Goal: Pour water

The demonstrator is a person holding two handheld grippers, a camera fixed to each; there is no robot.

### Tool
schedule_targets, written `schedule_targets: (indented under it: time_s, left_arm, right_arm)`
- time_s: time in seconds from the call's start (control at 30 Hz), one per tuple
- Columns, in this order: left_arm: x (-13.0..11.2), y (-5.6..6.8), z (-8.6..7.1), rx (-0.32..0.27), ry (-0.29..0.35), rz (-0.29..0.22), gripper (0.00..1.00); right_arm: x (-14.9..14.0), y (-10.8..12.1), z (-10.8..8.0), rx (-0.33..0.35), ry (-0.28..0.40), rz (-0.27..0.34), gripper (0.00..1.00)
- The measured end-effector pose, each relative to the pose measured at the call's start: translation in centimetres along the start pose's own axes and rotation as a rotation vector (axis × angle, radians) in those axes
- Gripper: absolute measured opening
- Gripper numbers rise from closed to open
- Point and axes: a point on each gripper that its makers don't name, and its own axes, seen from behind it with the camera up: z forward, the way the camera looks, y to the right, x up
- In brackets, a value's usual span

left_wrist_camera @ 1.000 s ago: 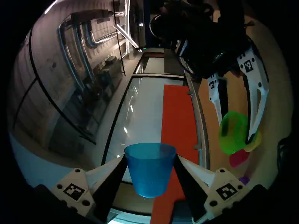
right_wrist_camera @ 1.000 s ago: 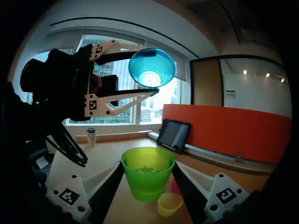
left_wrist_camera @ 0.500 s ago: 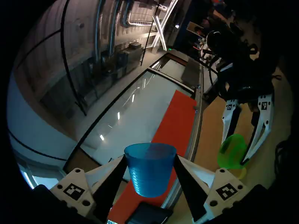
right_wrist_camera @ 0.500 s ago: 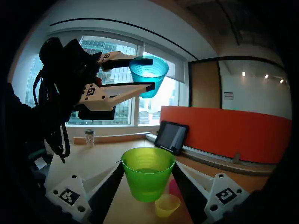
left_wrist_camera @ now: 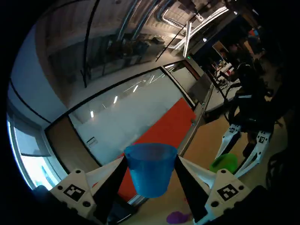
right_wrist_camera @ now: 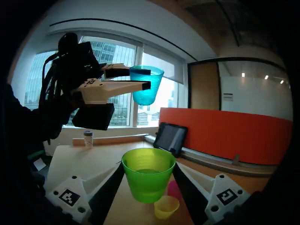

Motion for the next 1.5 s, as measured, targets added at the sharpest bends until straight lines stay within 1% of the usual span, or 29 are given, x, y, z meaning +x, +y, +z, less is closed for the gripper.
schedule_targets:
  time_s: [0.2, 0.3, 0.4, 0.5, 0.7, 0.8, 0.97, 1.1, 1.27, 1.5]
  left_arm:
    - [-0.6, -0.5, -0.3, -0.020, -0.024, -0.144, 0.86]
    - [-0.9, -0.4, -0.4, -0.044, -0.036, -0.219, 0.86]
    - [-1.3, -0.7, -0.5, -0.058, -0.044, -0.276, 0.86]
    - [-1.9, -1.0, -0.6, -0.061, -0.056, -0.314, 0.86]
    - [-3.1, -0.4, -1.0, -0.098, -0.074, -0.396, 0.86]
    - [-3.7, -0.3, -1.1, -0.102, -0.074, -0.429, 0.87]
    - [-5.2, -0.2, -1.5, -0.096, -0.088, -0.452, 0.87]
    - [-6.7, 0.0, -1.8, -0.090, -0.105, -0.468, 0.87]
    - [-8.8, 0.8, -2.4, -0.094, -0.133, -0.484, 0.87]
    - [-11.9, 2.3, -3.0, -0.099, -0.180, -0.488, 0.87]
  right_arm:
    - [0.2, -0.1, 0.0, -0.005, 0.000, -0.004, 0.91]
    - [0.2, -0.1, 0.0, -0.007, -0.001, -0.006, 0.91]
    - [0.3, -0.2, -0.1, -0.008, 0.000, -0.005, 0.91]
    - [0.4, -0.2, -0.2, -0.011, 0.002, -0.006, 0.91]
    - [0.4, 0.0, -0.3, -0.018, 0.002, -0.010, 0.90]
    - [0.4, 0.0, -0.4, -0.022, 0.001, -0.011, 0.91]
    - [0.3, 0.4, -0.9, -0.033, -0.007, -0.004, 0.91]
    - [0.3, 1.2, -1.2, -0.052, -0.013, 0.002, 0.91]
    - [0.1, 2.4, -1.8, -0.077, -0.028, 0.003, 0.91]
    - [-0.5, 3.9, -2.8, -0.113, -0.059, -0.003, 0.91]
